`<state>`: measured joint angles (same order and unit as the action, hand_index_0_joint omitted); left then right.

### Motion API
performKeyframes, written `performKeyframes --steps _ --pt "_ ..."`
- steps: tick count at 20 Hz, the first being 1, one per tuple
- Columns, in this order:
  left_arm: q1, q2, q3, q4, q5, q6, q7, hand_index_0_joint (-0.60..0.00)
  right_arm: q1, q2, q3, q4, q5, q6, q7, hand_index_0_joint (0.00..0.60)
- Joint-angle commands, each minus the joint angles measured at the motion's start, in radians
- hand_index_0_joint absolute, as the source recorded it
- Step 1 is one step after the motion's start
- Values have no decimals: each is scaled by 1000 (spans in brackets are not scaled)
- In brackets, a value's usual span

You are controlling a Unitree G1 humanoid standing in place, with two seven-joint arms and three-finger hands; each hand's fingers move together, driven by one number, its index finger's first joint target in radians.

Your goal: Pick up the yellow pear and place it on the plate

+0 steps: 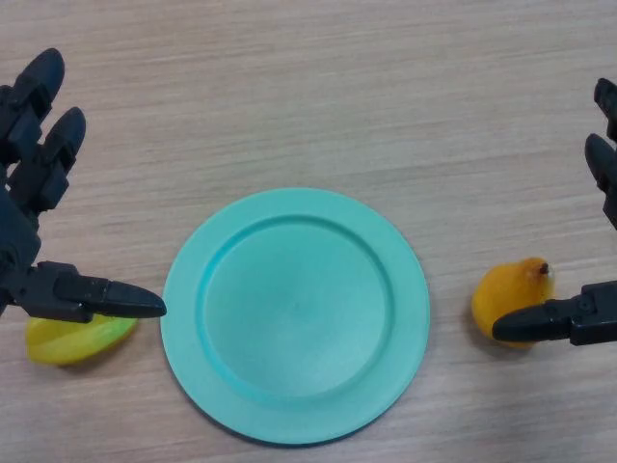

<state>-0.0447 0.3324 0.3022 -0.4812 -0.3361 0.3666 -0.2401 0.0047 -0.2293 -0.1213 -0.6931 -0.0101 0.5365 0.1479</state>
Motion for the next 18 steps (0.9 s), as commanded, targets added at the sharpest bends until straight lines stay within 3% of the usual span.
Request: performKeyframes --steps 1,6,13,18 --pt "-27 37 68 -70 11 -91 3 0 -18 -35 -80 -49 -11 -175 -12 0" --pt "-23 35 77 -77 -5 -86 9 0 -20 -40 -86 -40 -10 -176 -15 0" --pt "-10 33 87 -81 -2 -78 -11 0 21 -25 -98 134 41 -393 -21 0" --pt "-6 32 86 -66 21 -94 -24 0 28 -6 -67 343 108 -520 -108 0"
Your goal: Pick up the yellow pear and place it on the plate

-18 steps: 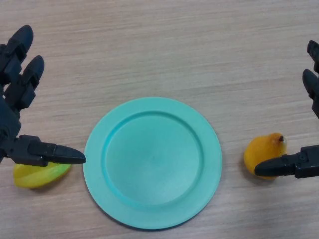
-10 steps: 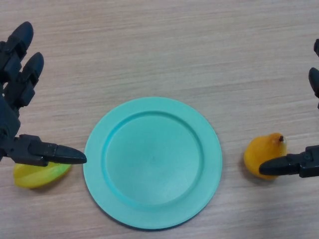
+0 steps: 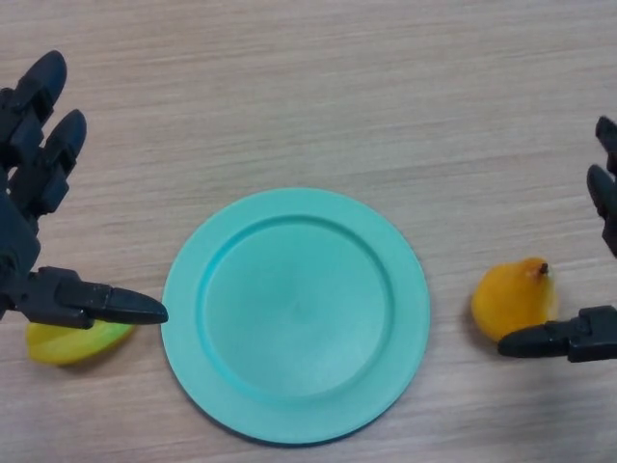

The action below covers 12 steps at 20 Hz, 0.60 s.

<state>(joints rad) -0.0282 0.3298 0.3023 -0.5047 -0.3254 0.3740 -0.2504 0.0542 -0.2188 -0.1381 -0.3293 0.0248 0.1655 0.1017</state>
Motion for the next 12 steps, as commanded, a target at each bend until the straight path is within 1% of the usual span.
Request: performKeyframes --steps 1,2,3,4,8,11,12 --pt "-22 33 84 -39 16 -115 -13 0 -33 -21 -36 41 63 -191 -80 0" --pt "-19 32 84 -36 21 -124 -14 0 -46 -24 -26 92 46 -228 -96 0" --pt "-15 31 87 -35 24 -128 -18 0 -68 -30 -2 193 -19 -314 -120 0" --pt "-13 32 91 -39 22 -118 -20 0 -79 -30 7 237 -29 -343 -131 0" --pt "-5 31 111 -55 4 -81 -24 0 -107 -15 50 368 -9 -385 -168 0" --pt "-1 31 121 -57 6 -95 -21 0 -139 -6 82 474 -46 -431 -195 0" --pt "-1 31 121 -57 5 -96 -21 0 -141 -5 84 482 -51 -435 -198 50"
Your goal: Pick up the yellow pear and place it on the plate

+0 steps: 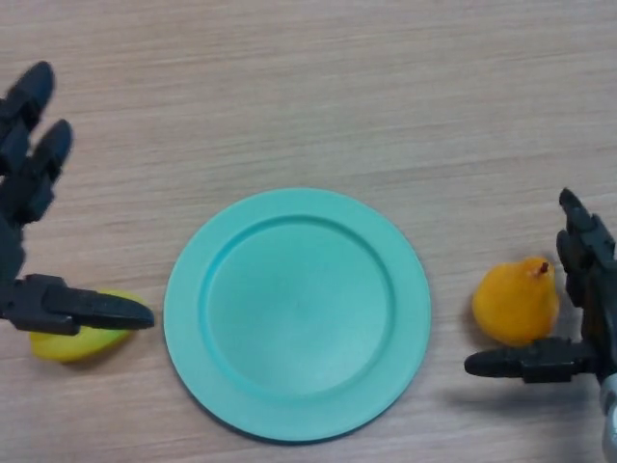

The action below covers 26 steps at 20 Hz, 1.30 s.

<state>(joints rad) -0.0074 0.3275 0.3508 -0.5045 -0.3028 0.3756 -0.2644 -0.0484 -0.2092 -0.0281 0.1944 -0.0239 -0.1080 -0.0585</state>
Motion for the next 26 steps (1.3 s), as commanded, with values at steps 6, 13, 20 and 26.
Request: performKeyframes --steps 6,13,20,26 --pt "-3 31 93 -59 -16 -104 -19 0 -73 -27 -12 111 -155 -214 -130 600" --pt "13 19 106 -88 -14 -79 -31 0 -74 7 34 -149 -106 -32 -65 600" --pt "23 13 113 -105 -41 -73 -24 0 -149 19 300 -335 28 91 -189 600" --pt "46 3 133 -130 -42 -35 -56 0 -195 19 542 -209 135 70 -334 600"
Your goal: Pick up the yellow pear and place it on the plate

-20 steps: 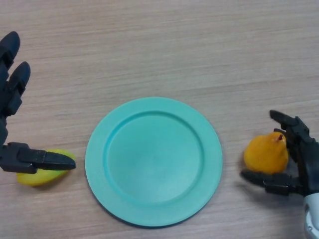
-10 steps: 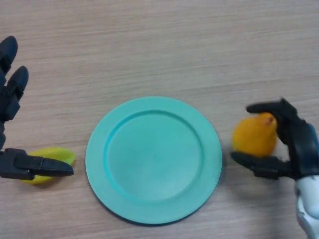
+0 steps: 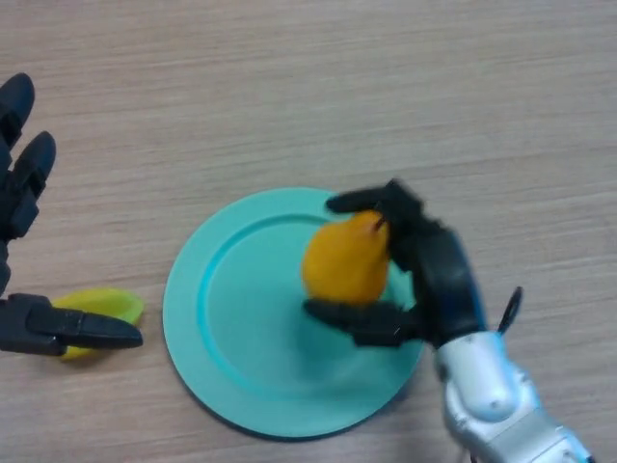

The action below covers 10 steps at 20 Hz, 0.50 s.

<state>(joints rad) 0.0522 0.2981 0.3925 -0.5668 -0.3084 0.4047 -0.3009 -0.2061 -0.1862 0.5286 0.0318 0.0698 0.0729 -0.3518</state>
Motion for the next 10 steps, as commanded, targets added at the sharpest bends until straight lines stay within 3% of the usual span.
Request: performKeyframes --steps 1,4,5,6,10 --pt "-12 30 93 -70 -40 -61 -20 0 -32 -4 0 -47 62 -107 -34 550" --pt "-1 26 99 -81 -44 -47 -33 0 -23 -4 25 -47 89 -105 -8 200" --pt "9 22 103 -90 -36 -41 -50 0 -17 -4 41 -39 65 -111 16 50" --pt "8 20 107 -93 -38 -30 -52 0 -16 -4 45 -35 45 -115 25 0" --pt "-5 19 110 -97 -62 -13 -21 0 -43 -4 24 -55 -55 -124 7 0"
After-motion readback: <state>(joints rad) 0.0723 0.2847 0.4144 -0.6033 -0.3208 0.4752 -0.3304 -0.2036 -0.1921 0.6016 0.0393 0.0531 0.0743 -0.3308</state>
